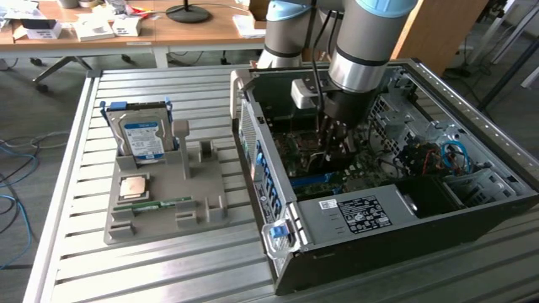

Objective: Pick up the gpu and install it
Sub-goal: 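Insert the gpu into the slot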

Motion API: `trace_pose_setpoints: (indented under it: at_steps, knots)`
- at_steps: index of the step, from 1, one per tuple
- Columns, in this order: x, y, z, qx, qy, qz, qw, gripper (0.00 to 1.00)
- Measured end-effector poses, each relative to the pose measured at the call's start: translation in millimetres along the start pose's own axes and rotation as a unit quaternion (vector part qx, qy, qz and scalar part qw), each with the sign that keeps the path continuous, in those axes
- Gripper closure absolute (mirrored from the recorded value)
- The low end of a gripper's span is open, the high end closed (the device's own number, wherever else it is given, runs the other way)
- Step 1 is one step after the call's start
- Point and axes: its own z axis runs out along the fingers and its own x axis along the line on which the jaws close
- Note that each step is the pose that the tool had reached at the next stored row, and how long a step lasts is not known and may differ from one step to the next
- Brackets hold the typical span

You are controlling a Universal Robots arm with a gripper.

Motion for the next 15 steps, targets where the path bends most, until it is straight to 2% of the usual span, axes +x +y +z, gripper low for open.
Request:
trace_pose_setpoints:
  at_steps: [9, 15]
  knots:
    - [-0.1, 0.3, 6.3, 0.0000, 0.0001, 0.000, 1.0000, 0.74]
    - [-0.1, 2.0, 6.5, 0.0000, 0.0000, 0.000, 1.0000, 0.74]
